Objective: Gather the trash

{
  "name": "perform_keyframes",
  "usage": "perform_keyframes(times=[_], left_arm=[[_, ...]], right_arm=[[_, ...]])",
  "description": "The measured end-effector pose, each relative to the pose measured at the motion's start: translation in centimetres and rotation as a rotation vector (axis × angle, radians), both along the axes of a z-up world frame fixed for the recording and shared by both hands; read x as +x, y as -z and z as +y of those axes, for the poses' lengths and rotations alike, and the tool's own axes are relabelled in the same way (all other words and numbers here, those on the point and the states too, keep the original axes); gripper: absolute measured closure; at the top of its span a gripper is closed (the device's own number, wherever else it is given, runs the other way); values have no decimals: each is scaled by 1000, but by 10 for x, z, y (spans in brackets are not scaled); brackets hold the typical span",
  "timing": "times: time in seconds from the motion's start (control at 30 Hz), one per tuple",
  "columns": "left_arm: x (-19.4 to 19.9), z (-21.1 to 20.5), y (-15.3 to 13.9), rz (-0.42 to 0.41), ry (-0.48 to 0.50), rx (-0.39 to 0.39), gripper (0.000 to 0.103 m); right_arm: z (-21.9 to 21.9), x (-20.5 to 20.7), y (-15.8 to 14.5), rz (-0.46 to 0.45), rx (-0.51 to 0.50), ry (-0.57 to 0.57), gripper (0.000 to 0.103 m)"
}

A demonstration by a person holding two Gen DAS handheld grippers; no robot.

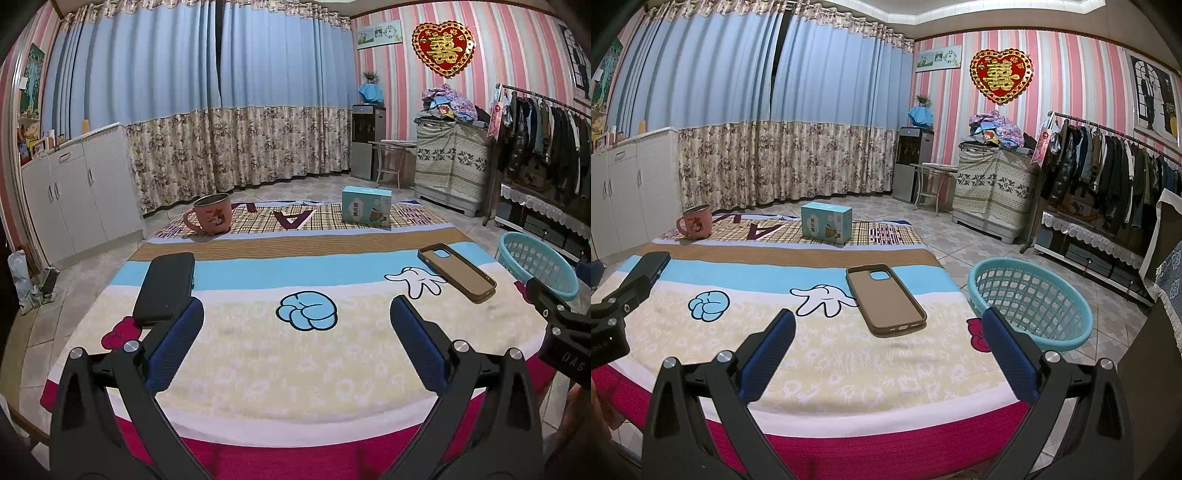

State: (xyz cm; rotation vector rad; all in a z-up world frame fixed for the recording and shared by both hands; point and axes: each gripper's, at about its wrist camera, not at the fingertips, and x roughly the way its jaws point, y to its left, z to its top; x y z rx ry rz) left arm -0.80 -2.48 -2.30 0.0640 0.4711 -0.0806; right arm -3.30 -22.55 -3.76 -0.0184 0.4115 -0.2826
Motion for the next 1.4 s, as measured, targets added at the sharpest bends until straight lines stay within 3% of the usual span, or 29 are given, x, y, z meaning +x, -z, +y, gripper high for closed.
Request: perform_keyframes(times=[1.4], left_arm=[[0,-1,1,2,-1,-5,5]], right_arm=[[4,4,0,9,-10,-6,5]])
